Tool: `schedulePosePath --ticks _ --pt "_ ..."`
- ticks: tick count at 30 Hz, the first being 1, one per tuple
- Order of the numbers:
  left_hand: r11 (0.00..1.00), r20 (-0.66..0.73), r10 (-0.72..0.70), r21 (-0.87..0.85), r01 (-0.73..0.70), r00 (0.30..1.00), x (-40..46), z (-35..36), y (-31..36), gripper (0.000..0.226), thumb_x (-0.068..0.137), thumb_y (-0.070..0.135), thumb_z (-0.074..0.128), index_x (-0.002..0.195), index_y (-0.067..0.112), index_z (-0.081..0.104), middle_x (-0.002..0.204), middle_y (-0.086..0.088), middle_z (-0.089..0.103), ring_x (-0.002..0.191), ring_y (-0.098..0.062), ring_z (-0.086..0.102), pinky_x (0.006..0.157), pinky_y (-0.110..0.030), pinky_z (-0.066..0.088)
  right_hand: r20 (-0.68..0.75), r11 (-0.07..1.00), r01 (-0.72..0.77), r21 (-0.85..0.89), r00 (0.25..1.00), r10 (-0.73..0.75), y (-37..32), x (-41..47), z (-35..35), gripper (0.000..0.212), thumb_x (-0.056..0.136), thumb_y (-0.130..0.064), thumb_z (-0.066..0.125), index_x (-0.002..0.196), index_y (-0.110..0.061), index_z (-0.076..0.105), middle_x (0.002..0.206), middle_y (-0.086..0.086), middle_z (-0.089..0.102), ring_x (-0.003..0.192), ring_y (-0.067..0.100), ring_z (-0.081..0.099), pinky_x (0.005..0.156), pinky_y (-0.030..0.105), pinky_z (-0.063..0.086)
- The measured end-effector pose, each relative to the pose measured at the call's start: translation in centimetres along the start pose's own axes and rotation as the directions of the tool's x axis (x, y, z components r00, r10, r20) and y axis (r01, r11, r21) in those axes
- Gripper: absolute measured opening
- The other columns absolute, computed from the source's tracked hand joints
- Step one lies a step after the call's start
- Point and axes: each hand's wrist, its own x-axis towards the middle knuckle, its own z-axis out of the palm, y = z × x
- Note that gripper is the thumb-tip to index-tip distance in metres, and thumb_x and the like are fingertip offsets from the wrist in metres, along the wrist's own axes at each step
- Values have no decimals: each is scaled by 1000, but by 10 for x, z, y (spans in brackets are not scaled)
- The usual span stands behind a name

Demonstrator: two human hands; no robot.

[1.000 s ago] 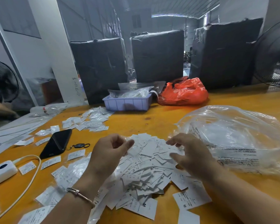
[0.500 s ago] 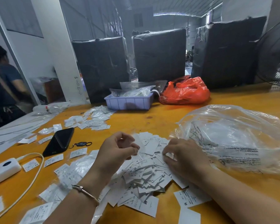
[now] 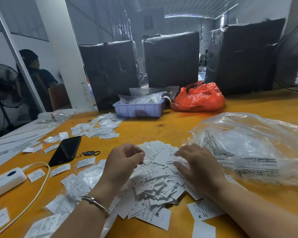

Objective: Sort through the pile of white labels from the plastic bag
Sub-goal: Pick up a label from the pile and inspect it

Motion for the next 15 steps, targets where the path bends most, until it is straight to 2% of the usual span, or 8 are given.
schedulePosePath --ticks 4,6,9,12,15 --pt "1000 -39 26 16 -26 999 2 -1 -2 13 88 7 69 77 14 71 71 -5 73 64 -9 67 57 -14 47 36 986 -75 146 997 70 -8 -1 4 50 92 -45 55 137 -25 48 140 -9 50 130 9 41 107 26 30" --pt "1000 -32 26 6 -26 999 3 0 -2 12 87 7 69 78 14 71 71 -5 73 65 -11 68 56 -12 47 74 973 -115 201 992 102 -11 1 7 54 92 -48 55 139 -25 45 142 -8 47 132 8 39 107 24 27" --pt "999 -1 33 -11 -33 999 2 -1 -3 11 88 7 69 78 13 71 72 -6 73 69 -17 69 56 -12 48 167 953 -172 249 977 133 -16 14 8 62 87 -52 61 140 -26 43 141 -6 49 130 12 42 105 28 33" --pt "999 32 50 -9 -50 998 1 -2 -3 11 88 6 69 78 12 71 71 -7 73 68 -16 69 57 -13 48 255 968 -186 166 957 141 -19 30 11 61 81 -53 67 134 -27 51 131 -4 59 120 15 52 99 30 39" --pt "997 46 70 -18 -69 996 1 -3 -2 11 88 5 68 78 11 71 71 -7 72 66 -12 67 58 -13 48 182 1000 -18 -19 983 21 -22 35 12 31 89 -51 57 105 -25 67 97 -2 71 88 17 62 98 29 35"
